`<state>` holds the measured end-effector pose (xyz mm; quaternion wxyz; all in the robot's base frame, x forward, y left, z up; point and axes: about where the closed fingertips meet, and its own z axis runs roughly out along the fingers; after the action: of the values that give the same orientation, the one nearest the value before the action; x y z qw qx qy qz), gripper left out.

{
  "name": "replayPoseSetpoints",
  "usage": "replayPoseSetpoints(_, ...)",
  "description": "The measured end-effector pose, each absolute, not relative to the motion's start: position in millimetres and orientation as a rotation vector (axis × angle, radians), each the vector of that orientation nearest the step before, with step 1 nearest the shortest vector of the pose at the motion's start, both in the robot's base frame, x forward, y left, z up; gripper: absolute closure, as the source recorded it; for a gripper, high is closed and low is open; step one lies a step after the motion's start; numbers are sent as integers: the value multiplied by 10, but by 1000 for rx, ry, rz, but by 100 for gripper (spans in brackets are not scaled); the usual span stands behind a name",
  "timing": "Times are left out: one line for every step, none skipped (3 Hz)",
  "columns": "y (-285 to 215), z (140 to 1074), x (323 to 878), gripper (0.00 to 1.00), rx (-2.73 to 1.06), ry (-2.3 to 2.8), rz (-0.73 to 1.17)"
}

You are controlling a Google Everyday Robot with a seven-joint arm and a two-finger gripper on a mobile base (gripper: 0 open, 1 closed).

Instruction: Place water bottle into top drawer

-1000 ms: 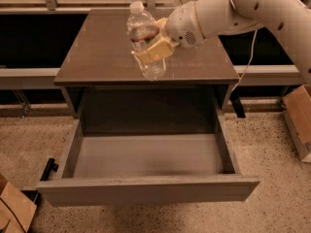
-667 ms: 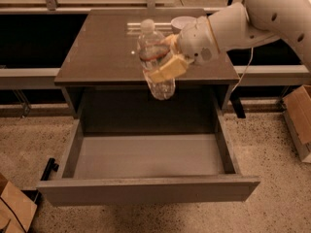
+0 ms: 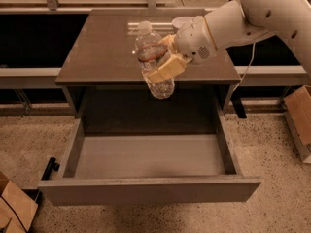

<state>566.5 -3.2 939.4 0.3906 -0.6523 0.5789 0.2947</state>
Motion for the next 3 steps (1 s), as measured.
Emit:
replayPoseSetpoints(23,9227,5673,100,-1678,1461,754)
replayPoseSetpoints(-39,8949,5563,100,-1636,1497,775)
replayPoseSetpoints(-137,8618,5434,100,-1574,1547,812)
